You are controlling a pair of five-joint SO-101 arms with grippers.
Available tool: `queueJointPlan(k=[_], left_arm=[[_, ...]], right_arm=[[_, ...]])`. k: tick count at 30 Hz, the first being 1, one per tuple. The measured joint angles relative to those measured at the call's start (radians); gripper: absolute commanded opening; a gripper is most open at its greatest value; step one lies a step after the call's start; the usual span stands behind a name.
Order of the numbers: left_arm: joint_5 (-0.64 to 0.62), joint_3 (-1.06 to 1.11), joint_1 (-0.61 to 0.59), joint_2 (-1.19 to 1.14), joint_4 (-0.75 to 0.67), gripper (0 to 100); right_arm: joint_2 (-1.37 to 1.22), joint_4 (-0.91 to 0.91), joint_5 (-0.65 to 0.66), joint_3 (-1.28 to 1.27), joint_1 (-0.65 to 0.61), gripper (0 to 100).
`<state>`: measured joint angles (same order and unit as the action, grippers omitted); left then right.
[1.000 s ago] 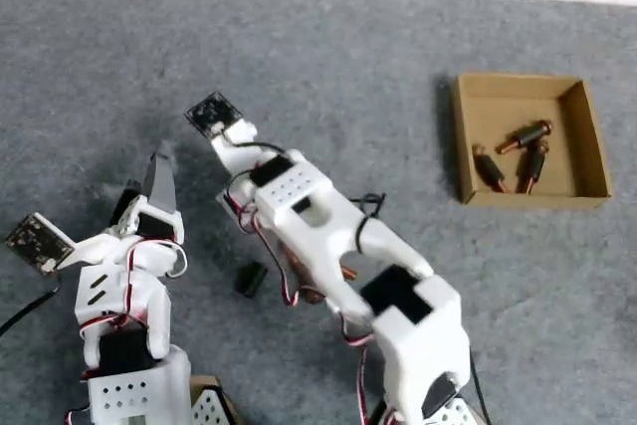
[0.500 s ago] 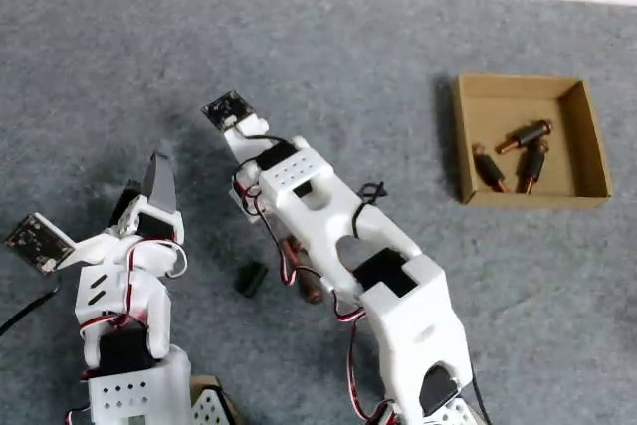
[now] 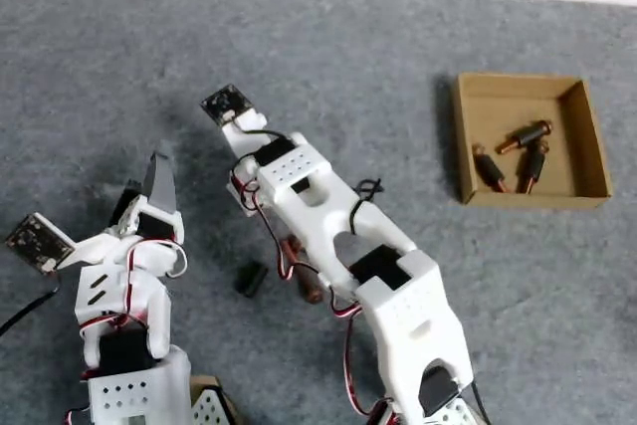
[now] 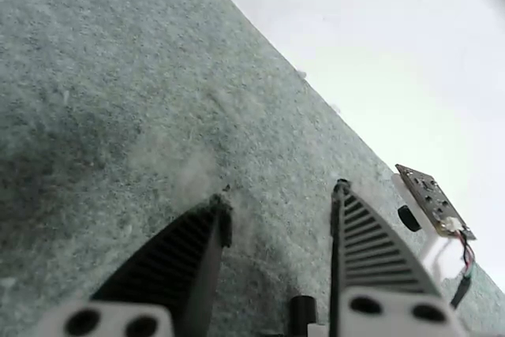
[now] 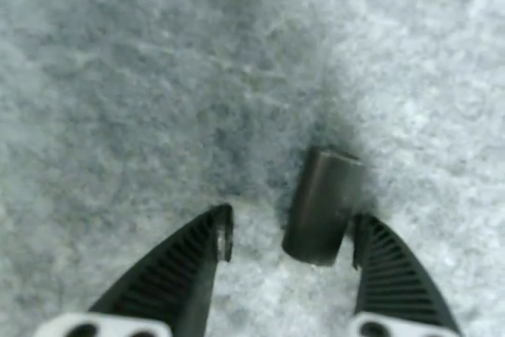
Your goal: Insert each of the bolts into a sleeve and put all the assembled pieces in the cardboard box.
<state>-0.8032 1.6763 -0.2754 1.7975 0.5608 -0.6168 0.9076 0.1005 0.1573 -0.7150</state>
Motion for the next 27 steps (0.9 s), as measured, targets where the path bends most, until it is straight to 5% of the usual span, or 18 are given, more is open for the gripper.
queueJointPlan(k=[4,16,27], left_arm=[[0.0,0.0,0.0,0.0,0.0,20],[0.0,0.0,0.0,0.0,0.0,20],[0.0,0.0,0.0,0.0,0.0,20]], right_arm=[[0.0,0.0,-0.002,0.005,0.028,0.0],[0.063,0.06,0.0,0.026,0.072,0.3],[0.7,0.012,0.006,-0.405,0.072,0.3]])
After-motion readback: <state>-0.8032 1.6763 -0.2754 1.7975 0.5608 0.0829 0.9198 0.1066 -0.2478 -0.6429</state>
